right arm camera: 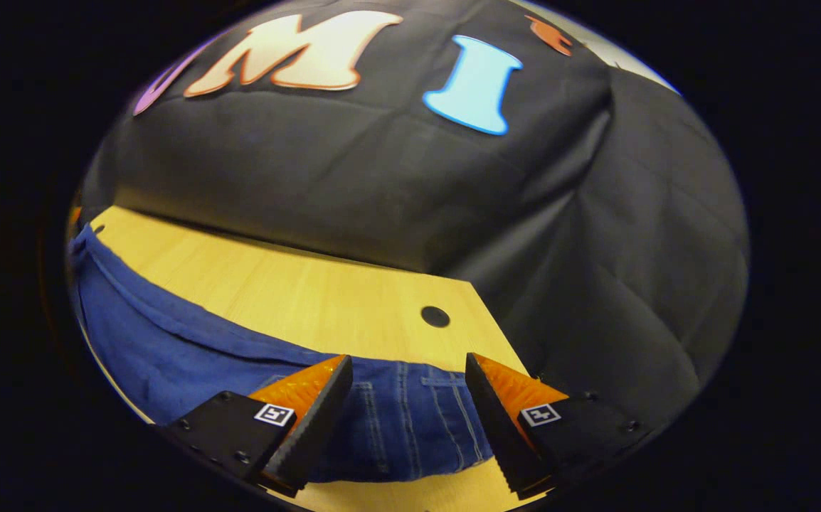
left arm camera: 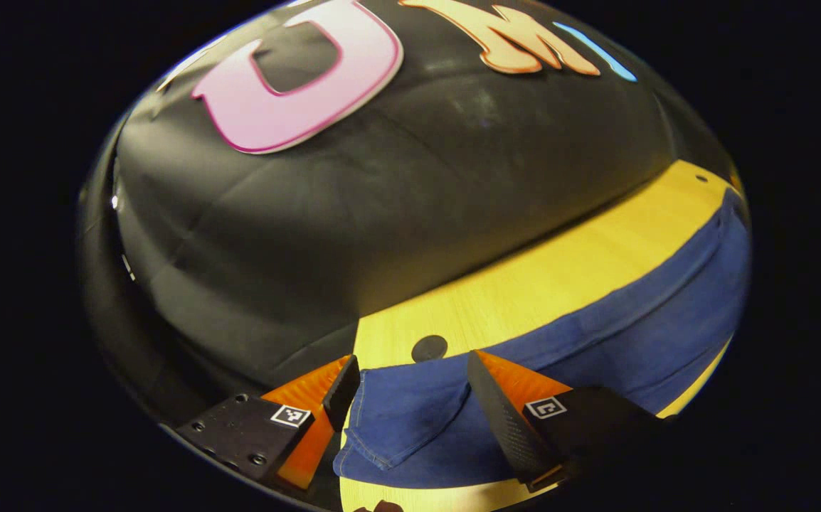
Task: Grasp the waist and the cuffs of the jeans and fold them to make the two legs overlap; first hold the waist and fold one-third of the jeans toward the cuffs, then hold the cuffs and fold the remaining one-third in the same direction to finish folding.
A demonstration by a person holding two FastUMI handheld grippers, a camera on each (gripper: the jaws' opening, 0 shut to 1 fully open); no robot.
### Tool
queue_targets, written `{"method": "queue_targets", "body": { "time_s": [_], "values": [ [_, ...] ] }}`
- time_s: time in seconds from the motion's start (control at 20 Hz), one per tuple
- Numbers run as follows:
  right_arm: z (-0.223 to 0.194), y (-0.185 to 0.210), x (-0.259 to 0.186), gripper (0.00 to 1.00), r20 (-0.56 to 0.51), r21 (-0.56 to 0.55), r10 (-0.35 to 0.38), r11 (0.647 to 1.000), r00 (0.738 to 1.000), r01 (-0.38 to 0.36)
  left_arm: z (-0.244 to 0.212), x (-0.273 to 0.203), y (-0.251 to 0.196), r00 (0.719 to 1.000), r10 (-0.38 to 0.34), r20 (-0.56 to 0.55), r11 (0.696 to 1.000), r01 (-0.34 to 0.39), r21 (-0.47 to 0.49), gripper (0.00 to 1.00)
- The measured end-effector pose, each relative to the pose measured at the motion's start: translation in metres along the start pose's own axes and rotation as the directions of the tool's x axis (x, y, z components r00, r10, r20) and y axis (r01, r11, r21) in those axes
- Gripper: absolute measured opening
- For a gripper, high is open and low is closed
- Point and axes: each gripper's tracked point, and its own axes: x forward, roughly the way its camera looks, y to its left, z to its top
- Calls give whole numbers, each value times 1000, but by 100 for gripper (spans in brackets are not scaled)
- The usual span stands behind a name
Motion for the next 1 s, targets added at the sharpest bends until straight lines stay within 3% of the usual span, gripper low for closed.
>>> {"method": "queue_targets", "body": {
  "time_s": [0.25,0.6,0.7,0.75,0.85,0.95,1.0],
  "values": [
    [-62,-52,18,100,-142,249,-38,966,989,73,35,-39,9,998,5,61,993,3,-119,94],
    [-144,-53,45,100,-325,492,54,862,944,120,74,-60,14,996,-1,89,976,20,-218,94],
    [-143,-53,53,100,-302,516,48,848,952,120,72,-71,7,997,2,82,975,16,-221,95],
    [-142,-36,53,82,-297,535,124,843,947,57,69,-78,3,997,0,80,974,19,-227,95],
    [-134,-35,56,45,-279,506,115,861,953,44,66,-84,-3,998,3,68,971,13,-238,95],
    [-132,-36,53,8,-279,514,119,857,953,44,65,-92,-9,998,4,60,968,12,-253,95],
    [-130,-40,51,5,-276,522,128,852,953,37,65,-96,-12,998,3,57,965,12,-260,95]
  ]
}}
